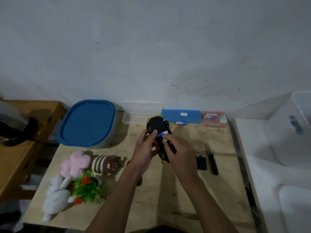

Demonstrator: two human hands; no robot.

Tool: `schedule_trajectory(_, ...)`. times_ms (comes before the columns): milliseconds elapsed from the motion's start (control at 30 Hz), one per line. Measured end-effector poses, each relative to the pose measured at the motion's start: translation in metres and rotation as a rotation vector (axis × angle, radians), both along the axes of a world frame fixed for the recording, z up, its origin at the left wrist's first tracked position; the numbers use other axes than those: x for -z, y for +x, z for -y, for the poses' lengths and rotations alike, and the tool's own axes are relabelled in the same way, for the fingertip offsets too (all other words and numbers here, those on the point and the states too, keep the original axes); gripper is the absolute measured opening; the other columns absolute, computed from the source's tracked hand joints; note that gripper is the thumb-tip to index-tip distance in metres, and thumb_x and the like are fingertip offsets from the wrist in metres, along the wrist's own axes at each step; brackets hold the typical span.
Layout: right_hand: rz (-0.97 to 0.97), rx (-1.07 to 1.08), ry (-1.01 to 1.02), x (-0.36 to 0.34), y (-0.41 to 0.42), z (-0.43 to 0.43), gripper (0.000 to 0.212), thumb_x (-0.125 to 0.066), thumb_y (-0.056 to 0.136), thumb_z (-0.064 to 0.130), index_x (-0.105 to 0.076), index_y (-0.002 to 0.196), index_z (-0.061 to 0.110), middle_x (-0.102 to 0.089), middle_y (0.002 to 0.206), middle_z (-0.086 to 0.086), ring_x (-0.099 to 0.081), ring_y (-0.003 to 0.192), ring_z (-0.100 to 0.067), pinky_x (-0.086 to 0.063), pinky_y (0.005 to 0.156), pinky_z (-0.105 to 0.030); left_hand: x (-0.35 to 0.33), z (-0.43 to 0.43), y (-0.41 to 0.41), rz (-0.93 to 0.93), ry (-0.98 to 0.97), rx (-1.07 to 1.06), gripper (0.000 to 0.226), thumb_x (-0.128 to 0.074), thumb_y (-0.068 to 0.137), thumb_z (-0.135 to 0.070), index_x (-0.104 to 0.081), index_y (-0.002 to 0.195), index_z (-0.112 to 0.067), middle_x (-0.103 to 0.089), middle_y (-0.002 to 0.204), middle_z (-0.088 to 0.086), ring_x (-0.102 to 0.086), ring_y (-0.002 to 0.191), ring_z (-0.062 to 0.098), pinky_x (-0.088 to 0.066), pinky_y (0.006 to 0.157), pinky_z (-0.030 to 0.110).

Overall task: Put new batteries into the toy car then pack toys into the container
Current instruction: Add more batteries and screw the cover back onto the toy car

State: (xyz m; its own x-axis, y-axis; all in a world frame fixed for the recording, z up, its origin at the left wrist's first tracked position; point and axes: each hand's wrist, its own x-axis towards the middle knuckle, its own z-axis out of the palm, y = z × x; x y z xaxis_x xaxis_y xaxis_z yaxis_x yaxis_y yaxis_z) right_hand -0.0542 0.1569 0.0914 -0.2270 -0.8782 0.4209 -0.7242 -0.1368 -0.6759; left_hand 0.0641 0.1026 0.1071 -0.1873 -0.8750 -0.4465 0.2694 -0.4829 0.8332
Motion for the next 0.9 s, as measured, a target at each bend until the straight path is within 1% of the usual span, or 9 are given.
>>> schedule_trajectory(133, 0.136, -0.047, -0.021, -0.003, 0.003, -0.001, 0.022, -0.068, 0.09, 0.021, -0.073, 0.112, 0.018, -0.072, 0.111, 0.005, -0.065, 0.101, -0.007, -0.055, 0.085, -0.031, -0.008, -0.007, -0.003, 0.008, -0.036, -0.009, 0.018, -0.059, 0.098, -0.02, -0.07, 0.112, -0.024, -0.075, 0.109, 0.008, -0.069, 0.099, 0.026, -0.055, 0.074, 0.037)
schedule_trajectory(233, 0.104, 0.015, 0.019, -0.007, 0.003, -0.003, 0.022, -0.066, 0.09, 0.033, -0.073, 0.11, 0.026, -0.068, 0.112, 0.011, -0.06, 0.104, -0.008, -0.052, 0.087, -0.037, -0.012, -0.012, -0.005, -0.003, -0.066, -0.018, 0.019, -0.059, 0.099, -0.019, -0.07, 0.114, -0.023, -0.075, 0.11, 0.008, -0.07, 0.099, 0.025, -0.056, 0.073, 0.036)
schedule_trajectory(333, 0.175, 0.117, 0.194, -0.014, 0.0, -0.004, 0.039, -0.066, 0.084, 0.051, -0.064, 0.118, 0.033, -0.054, 0.122, 0.014, -0.047, 0.114, -0.005, -0.042, 0.094, -0.028, -0.015, -0.015, -0.004, -0.005, -0.096, -0.021, 0.021, -0.058, 0.099, -0.019, -0.07, 0.115, -0.024, -0.075, 0.111, 0.007, -0.071, 0.1, 0.024, -0.057, 0.074, 0.037)
schedule_trajectory(367, 0.245, 0.123, 0.272, -0.013, -0.002, -0.004, 0.048, -0.068, 0.079, 0.056, -0.06, 0.121, 0.034, -0.05, 0.124, 0.014, -0.045, 0.115, -0.004, -0.04, 0.094, -0.026, -0.016, -0.016, -0.003, -0.007, -0.101, -0.023, 0.021, -0.058, 0.099, -0.018, -0.07, 0.115, -0.024, -0.075, 0.111, 0.006, -0.071, 0.1, 0.024, -0.057, 0.075, 0.038)
schedule_trajectory(433, 0.478, 0.061, 0.438, -0.017, -0.008, -0.003, 0.063, -0.071, 0.071, 0.064, -0.053, 0.124, 0.036, -0.052, 0.125, 0.014, -0.052, 0.111, -0.002, -0.046, 0.093, -0.027, -0.016, -0.019, -0.002, -0.014, -0.112, -0.016, 0.021, -0.057, 0.099, -0.017, -0.07, 0.115, -0.023, -0.075, 0.11, 0.006, -0.071, 0.1, 0.024, -0.056, 0.077, 0.039)
schedule_trajectory(467, 0.608, 0.011, 0.498, -0.019, -0.009, -0.003, 0.065, -0.072, 0.069, 0.064, -0.053, 0.124, 0.036, -0.057, 0.124, 0.013, -0.058, 0.107, -0.001, -0.051, 0.09, -0.027, -0.017, -0.02, -0.001, -0.016, -0.118, -0.01, 0.022, -0.057, 0.099, -0.016, -0.071, 0.115, -0.023, -0.075, 0.11, 0.006, -0.071, 0.1, 0.024, -0.056, 0.078, 0.04)
schedule_trajectory(533, 0.765, -0.072, 0.54, -0.024, -0.012, -0.005, 0.049, -0.076, 0.075, 0.053, -0.059, 0.117, 0.036, -0.066, 0.111, 0.012, -0.065, 0.093, 0.002, -0.054, 0.077, -0.02, -0.016, -0.021, 0.0, -0.023, -0.128, 0.004, 0.022, -0.057, 0.099, -0.016, -0.071, 0.115, -0.023, -0.074, 0.111, 0.008, -0.07, 0.1, 0.025, -0.056, 0.079, 0.041)
schedule_trajectory(633, 0.808, -0.117, 0.52, -0.03, -0.013, -0.008, 0.03, -0.075, 0.081, 0.042, -0.064, 0.108, 0.034, -0.07, 0.097, 0.013, -0.067, 0.082, 0.006, -0.05, 0.066, -0.013, -0.016, -0.021, 0.001, -0.03, -0.129, 0.01, 0.023, -0.057, 0.099, -0.015, -0.07, 0.118, -0.02, -0.074, 0.112, 0.009, -0.069, 0.1, 0.025, -0.055, 0.08, 0.042)
schedule_trajectory(900, 0.855, -0.077, 0.521, -0.033, -0.009, -0.005, 0.034, -0.075, 0.081, 0.041, -0.063, 0.111, 0.031, -0.07, 0.101, 0.012, -0.066, 0.089, 0.001, -0.05, 0.071, -0.017, -0.016, -0.018, 0.0, -0.021, -0.122, 0.036, 0.026, -0.057, 0.099, -0.015, -0.068, 0.123, -0.018, -0.073, 0.114, 0.01, -0.069, 0.1, 0.024, -0.055, 0.08, 0.04)
